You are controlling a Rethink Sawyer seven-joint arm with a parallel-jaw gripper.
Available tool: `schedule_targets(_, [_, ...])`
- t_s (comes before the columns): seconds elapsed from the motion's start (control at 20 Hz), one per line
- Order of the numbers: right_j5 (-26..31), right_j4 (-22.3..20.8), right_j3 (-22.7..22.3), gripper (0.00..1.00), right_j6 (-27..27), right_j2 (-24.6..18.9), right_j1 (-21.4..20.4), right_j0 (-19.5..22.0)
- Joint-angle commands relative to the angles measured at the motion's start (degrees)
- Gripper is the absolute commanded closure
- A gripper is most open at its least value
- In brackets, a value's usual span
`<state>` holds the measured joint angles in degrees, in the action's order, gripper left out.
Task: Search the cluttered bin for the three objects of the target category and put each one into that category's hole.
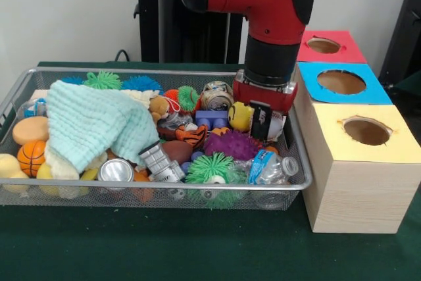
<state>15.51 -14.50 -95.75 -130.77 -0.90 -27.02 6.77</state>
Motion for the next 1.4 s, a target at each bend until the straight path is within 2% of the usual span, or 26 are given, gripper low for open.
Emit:
schedule_targets(0.05, [12.3,-3.8,-14.4,1.0,10.8,-11.7,-6.6,5.3])
schedule_targets(0.25, [9.7,-7.4,-16.9,1.0,11.5,-12.1,-7.9,6.1])
schedule_targets(0.45, [9.8,-8.7,-22.5,1.0,12.6,-16.0,-11.4,9.8])
schedule_targets(0.55, [11.1,-8.9,-23.7,1.0,12.6,-17.2,-12.8,10.7])
schedule_targets(1.05, [13.3,-11.1,-22.7,1.0,11.8,-21.4,-11.5,13.3])
schedule_targets(1.4, [12.5,-13.0,-21.4,1.0,9.0,-22.1,-10.1,12.8])
